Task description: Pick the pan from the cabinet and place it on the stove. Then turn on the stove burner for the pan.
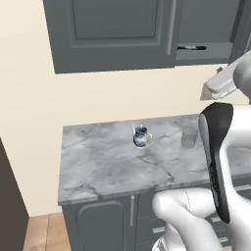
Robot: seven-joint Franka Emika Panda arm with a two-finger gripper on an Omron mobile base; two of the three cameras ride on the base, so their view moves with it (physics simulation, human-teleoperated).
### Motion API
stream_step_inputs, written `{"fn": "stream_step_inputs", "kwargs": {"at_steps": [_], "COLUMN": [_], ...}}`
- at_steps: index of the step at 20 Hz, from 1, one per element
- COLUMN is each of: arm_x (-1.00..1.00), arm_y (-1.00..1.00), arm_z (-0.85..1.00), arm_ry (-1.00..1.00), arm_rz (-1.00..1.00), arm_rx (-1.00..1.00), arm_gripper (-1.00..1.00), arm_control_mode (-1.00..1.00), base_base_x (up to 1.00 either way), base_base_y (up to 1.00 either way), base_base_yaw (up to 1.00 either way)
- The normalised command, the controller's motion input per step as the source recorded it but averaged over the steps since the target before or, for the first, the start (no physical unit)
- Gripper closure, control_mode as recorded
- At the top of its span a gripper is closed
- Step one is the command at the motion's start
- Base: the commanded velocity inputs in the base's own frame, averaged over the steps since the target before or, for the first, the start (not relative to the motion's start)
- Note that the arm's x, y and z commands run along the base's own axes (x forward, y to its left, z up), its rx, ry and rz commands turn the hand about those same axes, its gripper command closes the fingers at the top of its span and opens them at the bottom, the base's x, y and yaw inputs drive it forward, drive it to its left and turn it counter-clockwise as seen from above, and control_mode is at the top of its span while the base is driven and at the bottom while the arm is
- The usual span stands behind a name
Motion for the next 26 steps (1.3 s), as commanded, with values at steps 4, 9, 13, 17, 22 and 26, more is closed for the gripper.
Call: {"fn": "stream_step_inputs", "kwargs": {"at_steps": [4,9,13,17,22,26], "arm_x": [0.47,0.66,0.70,0.61,0.51,0.42], "arm_y": [0.14,0.04,0.00,-0.16,-0.34,-0.43], "arm_z": [-0.26,-0.27,-0.24,-0.19,-0.14,-0.05], "arm_ry": [0.19,0.19,0.20,0.19,0.19,0.19], "arm_rz": [-0.26,-0.16,-0.15,-0.14,-0.13,-0.12], "arm_rx": [-0.23,-0.20,-0.15,-0.10,-0.07,-0.04], "arm_gripper": [-1.00,-1.00,-1.00,-1.00,-1.00,-1.00], "arm_control_mode": [-1.00,-1.00,-1.00,-1.00,-1.00,-1.00], "base_base_x": [0.00,0.00,0.00,0.00,0.00,0.00], "base_base_y": [0.00,0.00,0.00,0.00,0.00,0.00], "base_base_yaw": [0.00,0.00,0.00,0.00,0.00,0.00]}}
